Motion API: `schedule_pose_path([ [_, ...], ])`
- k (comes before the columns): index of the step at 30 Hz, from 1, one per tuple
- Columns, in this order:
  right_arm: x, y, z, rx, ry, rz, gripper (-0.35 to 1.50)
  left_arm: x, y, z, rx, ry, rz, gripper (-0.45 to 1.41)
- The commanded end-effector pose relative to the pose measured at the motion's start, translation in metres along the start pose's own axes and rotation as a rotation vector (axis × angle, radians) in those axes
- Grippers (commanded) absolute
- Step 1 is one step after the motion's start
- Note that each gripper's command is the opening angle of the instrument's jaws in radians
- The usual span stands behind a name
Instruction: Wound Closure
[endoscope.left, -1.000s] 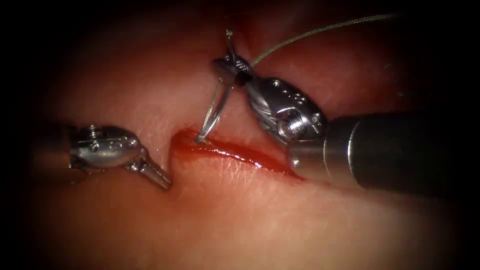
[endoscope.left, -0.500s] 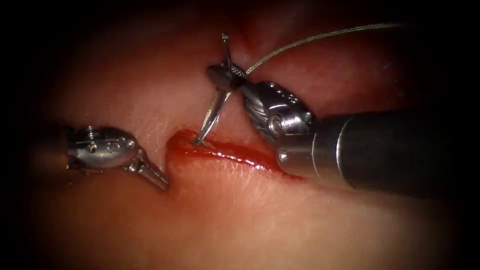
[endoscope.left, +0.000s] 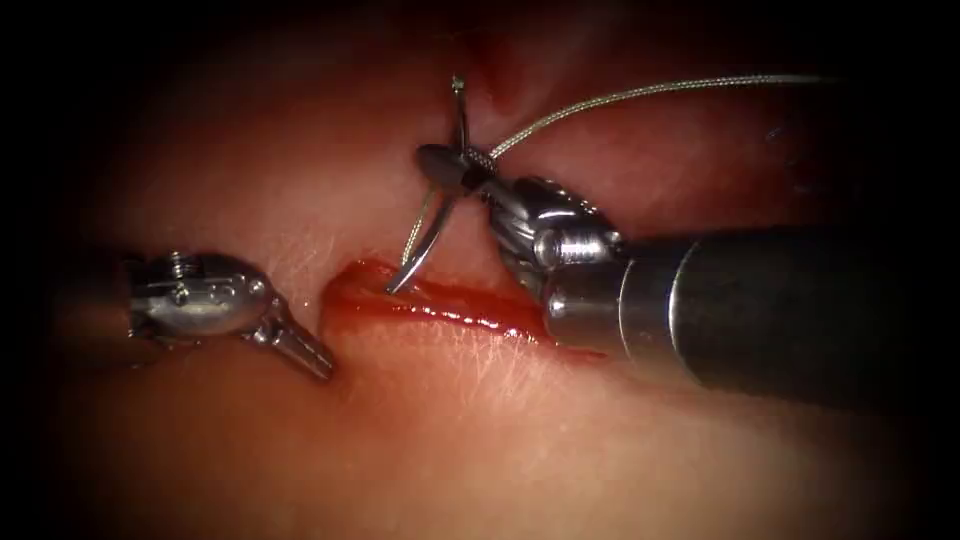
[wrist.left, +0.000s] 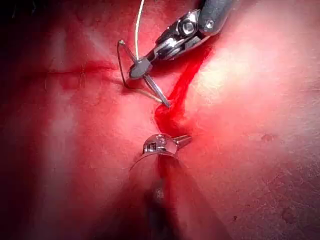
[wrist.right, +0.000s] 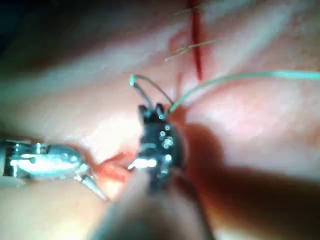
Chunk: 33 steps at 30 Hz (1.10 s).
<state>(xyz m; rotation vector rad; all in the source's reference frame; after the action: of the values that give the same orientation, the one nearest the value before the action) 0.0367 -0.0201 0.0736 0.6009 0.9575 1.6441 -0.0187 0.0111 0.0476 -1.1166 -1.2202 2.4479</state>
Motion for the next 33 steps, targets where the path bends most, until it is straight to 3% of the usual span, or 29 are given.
schedule_pose_path([
  [1, -0.0004, -0.0001, 0.0009, 0.01, -0.009, 0.022, -0.35, 0.0, -0.0006, 0.0006, 0.0, 0.0, 0.001, -0.37],
  [17, -0.0033, -0.0011, 0.0015, 0.079, -0.1, 0.176, -0.35, -0.0003, -0.0007, 0.0005, -0.001, -0.001, 0.004, -0.38],
  [33, -0.0066, -0.0032, 0.0008, 0.082, -0.172, 0.278, -0.35, -0.0005, -0.0007, 0.0006, 0.0, -0.002, 0.006, -0.43],
])
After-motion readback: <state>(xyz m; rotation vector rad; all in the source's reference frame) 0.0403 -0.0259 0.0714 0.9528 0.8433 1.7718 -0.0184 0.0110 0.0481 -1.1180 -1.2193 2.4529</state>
